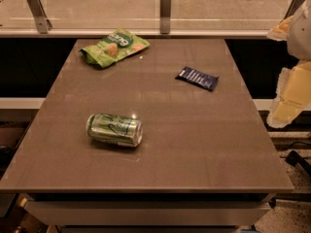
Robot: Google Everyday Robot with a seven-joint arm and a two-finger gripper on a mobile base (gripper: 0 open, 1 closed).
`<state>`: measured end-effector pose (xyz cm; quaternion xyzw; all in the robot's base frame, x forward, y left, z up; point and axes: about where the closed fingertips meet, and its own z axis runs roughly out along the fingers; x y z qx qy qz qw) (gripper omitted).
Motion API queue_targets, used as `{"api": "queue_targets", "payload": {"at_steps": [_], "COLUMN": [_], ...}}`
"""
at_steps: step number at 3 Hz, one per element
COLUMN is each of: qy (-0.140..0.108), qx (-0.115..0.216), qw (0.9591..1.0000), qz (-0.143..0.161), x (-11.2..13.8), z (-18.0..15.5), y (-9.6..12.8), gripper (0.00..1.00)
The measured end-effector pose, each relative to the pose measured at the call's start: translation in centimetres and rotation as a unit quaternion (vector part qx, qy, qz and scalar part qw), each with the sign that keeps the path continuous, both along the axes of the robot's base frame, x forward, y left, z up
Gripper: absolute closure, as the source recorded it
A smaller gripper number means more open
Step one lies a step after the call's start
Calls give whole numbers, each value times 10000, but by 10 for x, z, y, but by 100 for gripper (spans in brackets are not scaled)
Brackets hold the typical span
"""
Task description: Place green can upright
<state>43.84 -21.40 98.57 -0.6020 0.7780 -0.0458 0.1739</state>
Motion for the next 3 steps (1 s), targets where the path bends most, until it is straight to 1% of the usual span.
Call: {"api": "queue_targets", "payload": {"at_steps": [1,2,3], "qy": [-34,-84,-112], "qx": [13,39,38], "qw": [10000,9999,9993], "qz": [15,-95,-360], "x": [-1,-6,-9], "z": [2,3,-1], "y": [5,16,27], "gripper": [0,0,0]}}
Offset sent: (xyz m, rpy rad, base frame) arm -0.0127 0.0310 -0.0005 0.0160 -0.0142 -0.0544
